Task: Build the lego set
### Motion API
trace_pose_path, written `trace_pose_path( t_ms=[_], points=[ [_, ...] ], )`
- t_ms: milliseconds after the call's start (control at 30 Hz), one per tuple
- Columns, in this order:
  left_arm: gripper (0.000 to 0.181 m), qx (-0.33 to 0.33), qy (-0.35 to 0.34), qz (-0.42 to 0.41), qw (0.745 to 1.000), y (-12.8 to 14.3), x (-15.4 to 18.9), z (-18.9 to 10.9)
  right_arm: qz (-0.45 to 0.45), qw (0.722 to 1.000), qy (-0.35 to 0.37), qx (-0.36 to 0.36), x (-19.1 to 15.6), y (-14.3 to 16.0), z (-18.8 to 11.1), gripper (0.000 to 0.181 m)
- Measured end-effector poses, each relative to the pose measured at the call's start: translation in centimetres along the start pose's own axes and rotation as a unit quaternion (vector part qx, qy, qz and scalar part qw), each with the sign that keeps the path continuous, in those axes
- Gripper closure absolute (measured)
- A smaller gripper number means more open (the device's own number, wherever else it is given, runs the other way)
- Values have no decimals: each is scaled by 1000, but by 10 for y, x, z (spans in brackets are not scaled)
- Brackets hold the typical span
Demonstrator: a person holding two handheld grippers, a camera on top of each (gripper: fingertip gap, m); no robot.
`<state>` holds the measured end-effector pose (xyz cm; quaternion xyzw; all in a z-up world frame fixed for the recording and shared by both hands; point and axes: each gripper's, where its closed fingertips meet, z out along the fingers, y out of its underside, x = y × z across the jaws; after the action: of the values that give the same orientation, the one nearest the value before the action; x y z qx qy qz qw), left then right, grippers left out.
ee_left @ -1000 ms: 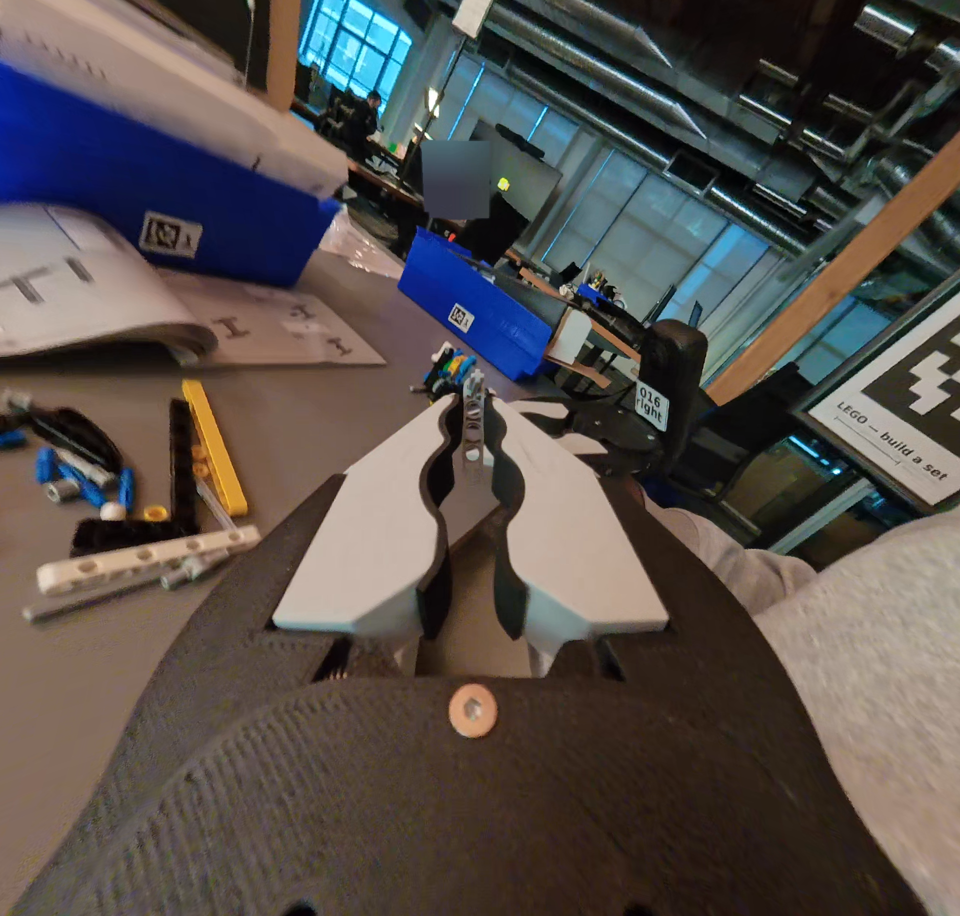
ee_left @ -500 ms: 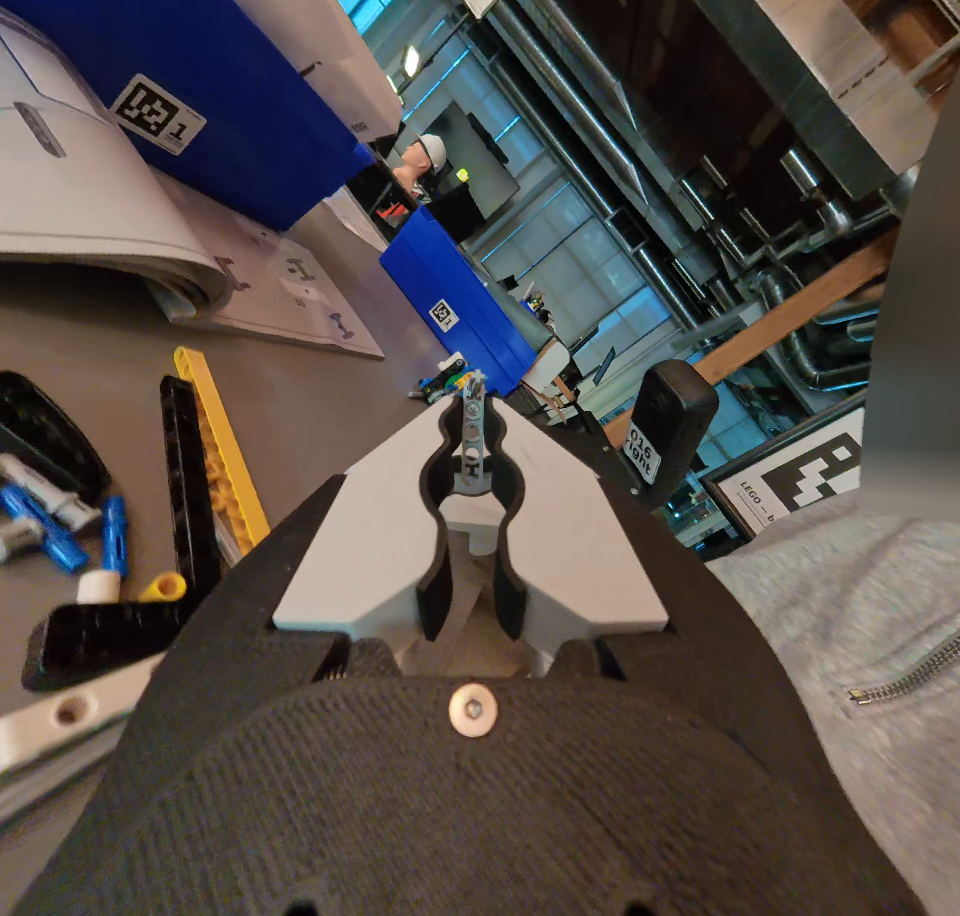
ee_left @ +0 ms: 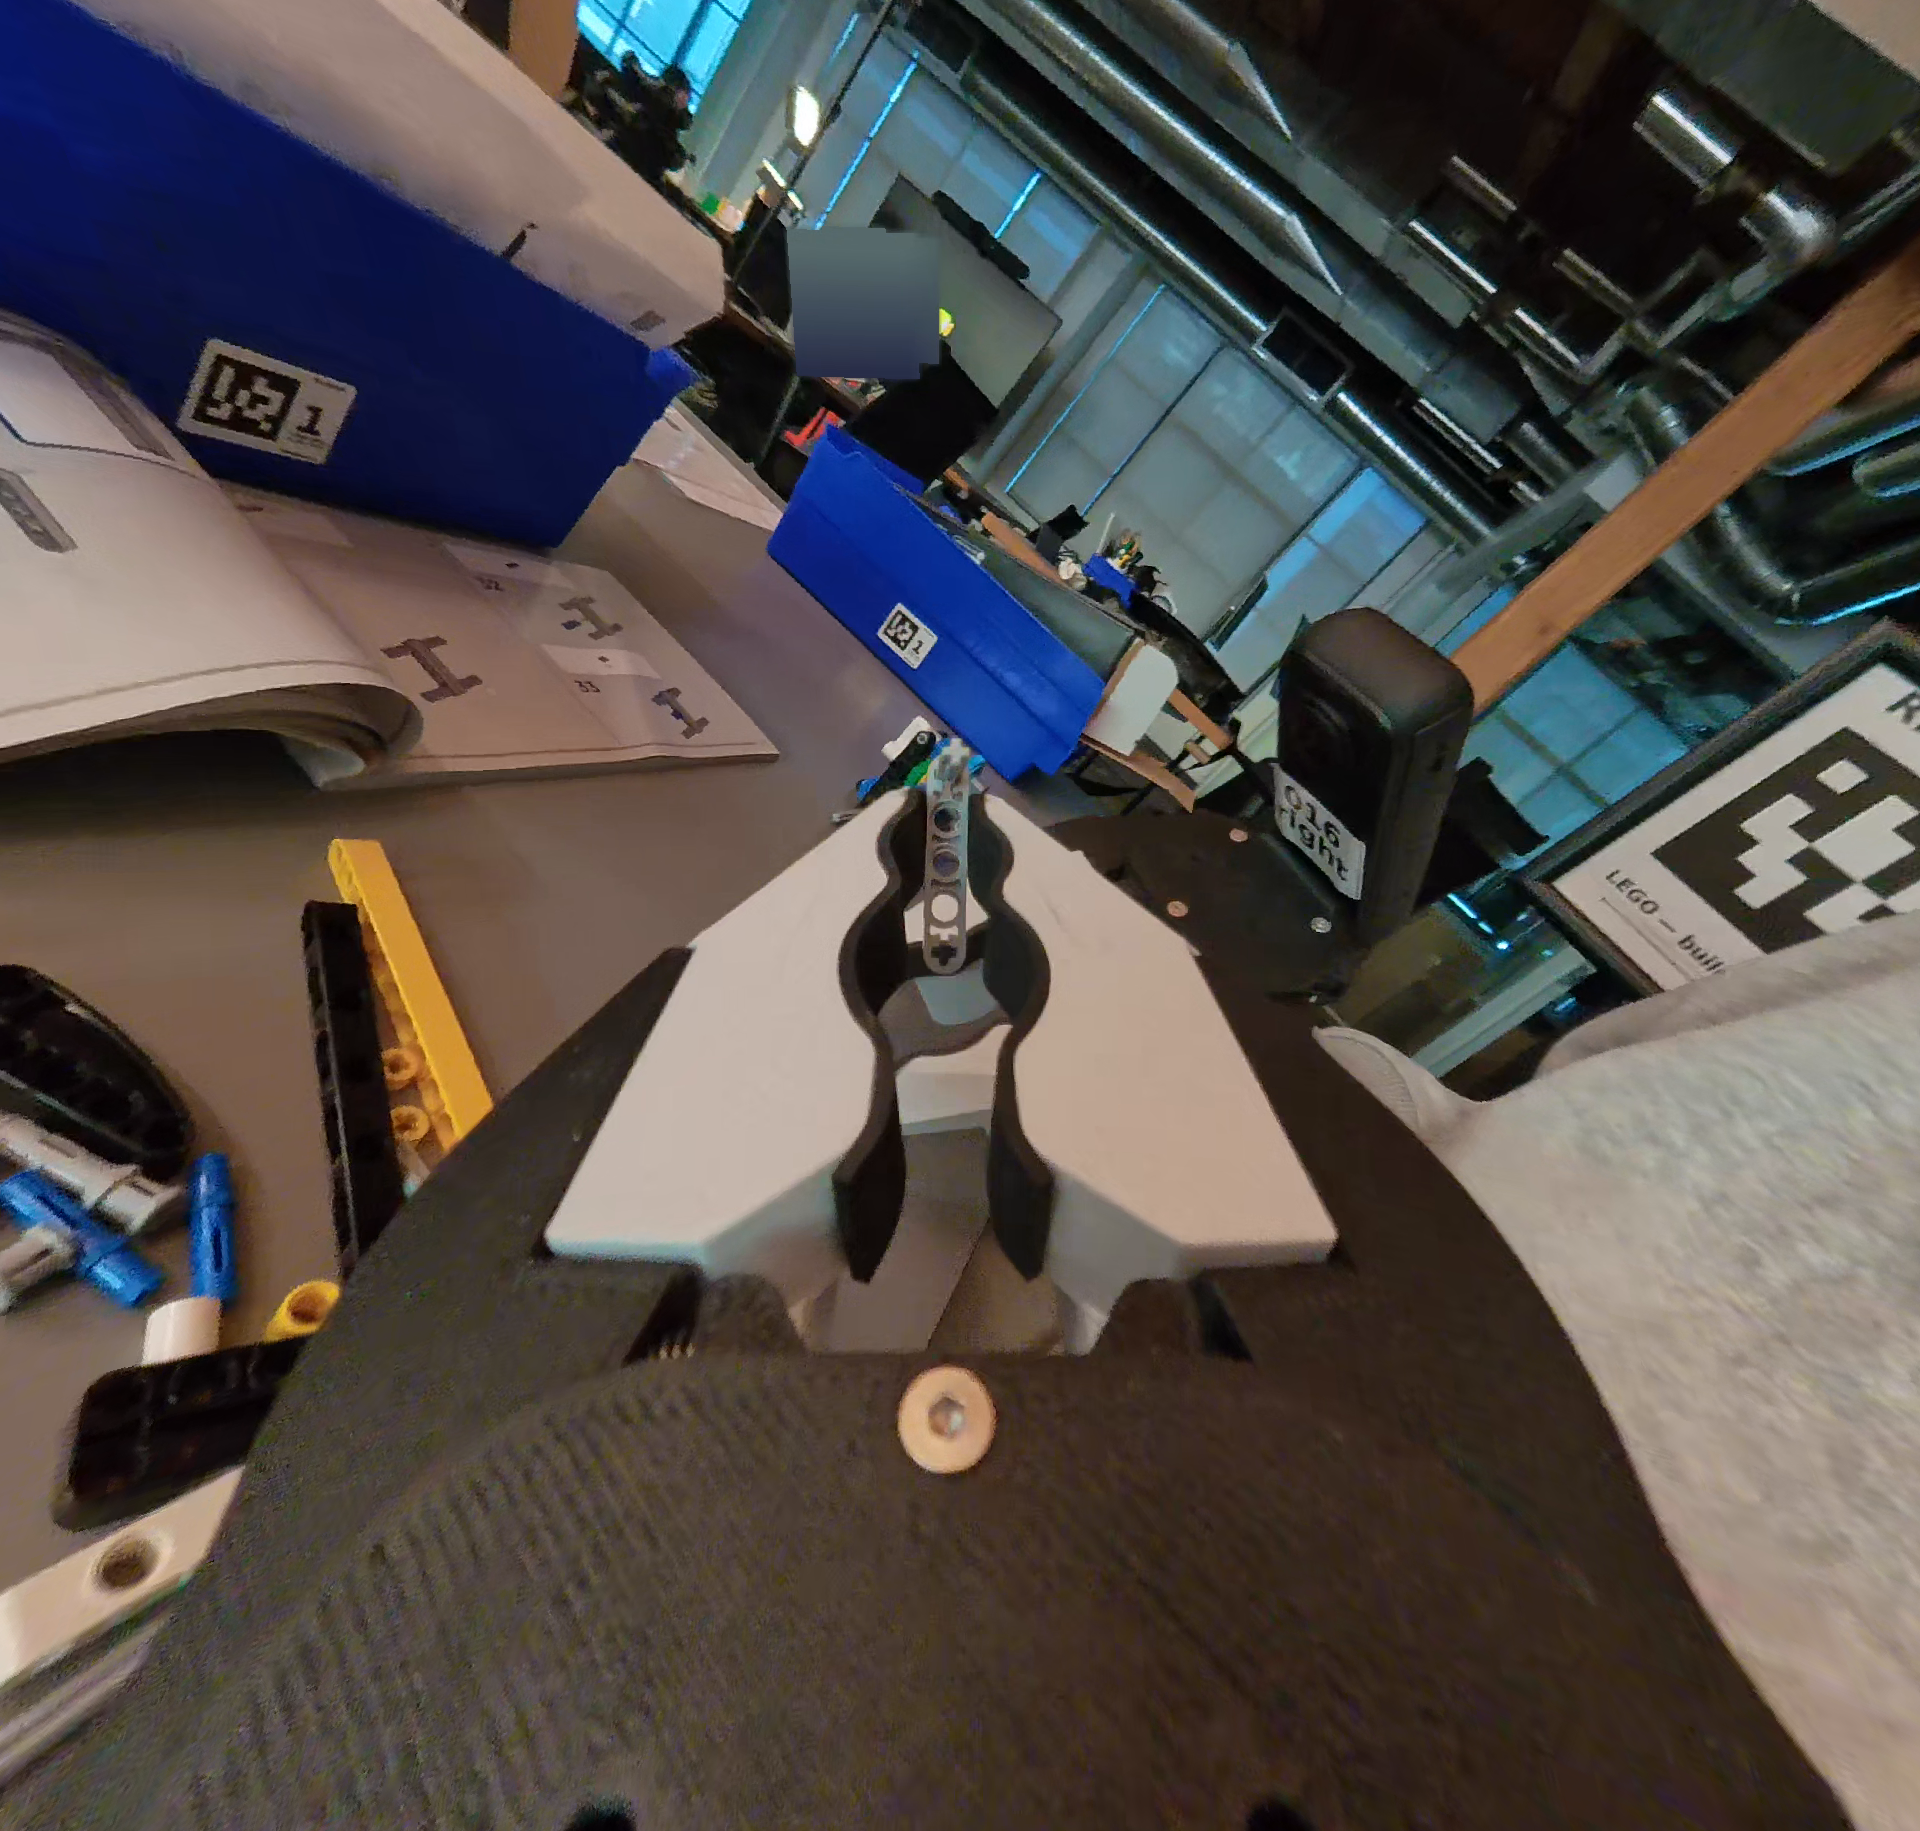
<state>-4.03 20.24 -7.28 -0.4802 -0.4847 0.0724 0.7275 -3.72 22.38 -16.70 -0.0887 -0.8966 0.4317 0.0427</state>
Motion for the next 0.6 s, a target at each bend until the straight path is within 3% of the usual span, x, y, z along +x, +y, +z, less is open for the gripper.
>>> trace_pose_path(
  t_ms=[200, 600],
  points=[
    [177, 2, 6, -10, 1000, 7, -2, -6, -31, 999, 26, -26, -2, 12, 8, 151],
    [177, 10, 36, -46, 998, 13, -1, -3, 14, 1000, -25, 3, -5, 11, 9, 175]
  ],
)
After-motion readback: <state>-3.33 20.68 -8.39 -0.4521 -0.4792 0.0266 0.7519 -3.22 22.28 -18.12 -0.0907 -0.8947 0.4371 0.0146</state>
